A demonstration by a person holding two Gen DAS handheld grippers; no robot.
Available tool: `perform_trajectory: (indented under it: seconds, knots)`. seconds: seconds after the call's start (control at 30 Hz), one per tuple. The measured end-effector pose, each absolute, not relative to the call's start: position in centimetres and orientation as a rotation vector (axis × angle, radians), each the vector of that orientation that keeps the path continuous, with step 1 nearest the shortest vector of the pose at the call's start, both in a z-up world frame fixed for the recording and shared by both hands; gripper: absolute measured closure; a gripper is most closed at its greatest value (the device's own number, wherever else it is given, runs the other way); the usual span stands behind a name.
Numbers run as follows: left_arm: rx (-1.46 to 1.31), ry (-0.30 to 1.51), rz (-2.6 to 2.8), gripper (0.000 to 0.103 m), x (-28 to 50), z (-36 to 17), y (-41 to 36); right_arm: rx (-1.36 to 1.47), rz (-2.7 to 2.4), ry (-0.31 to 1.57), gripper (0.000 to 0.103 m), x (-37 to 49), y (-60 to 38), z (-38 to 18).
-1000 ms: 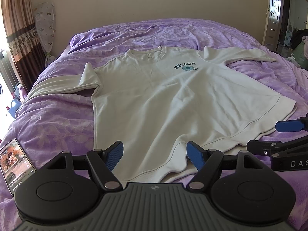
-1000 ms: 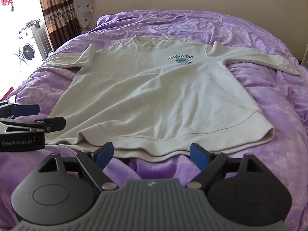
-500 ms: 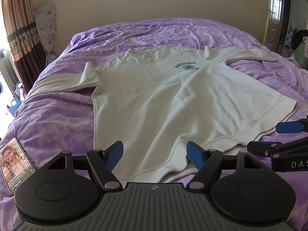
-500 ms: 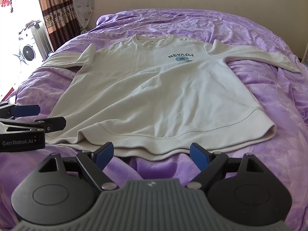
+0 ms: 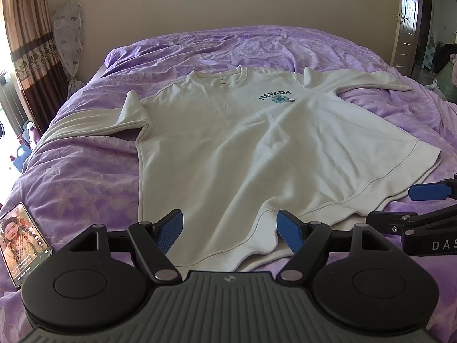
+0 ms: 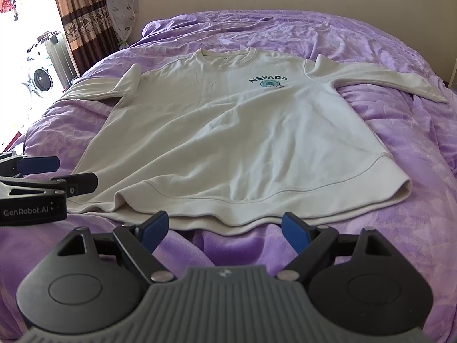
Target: Fold small clothes
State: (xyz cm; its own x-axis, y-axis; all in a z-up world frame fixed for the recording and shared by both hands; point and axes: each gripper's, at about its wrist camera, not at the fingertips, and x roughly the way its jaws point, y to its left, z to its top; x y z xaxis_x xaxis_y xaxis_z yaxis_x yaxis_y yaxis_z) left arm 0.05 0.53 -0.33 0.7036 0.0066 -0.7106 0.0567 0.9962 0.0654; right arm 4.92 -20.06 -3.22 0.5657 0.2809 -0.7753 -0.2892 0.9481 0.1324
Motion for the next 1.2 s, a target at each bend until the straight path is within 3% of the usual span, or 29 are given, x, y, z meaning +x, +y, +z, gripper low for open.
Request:
perform_trajectory:
  seconds: [1.2]
  knots:
    - [0.067, 0.810, -0.030, 0.015, -0.1, -1.2, 0.9, 0.007, 0.359, 0.939, 0.021, 5.3, -20.3, -3.5]
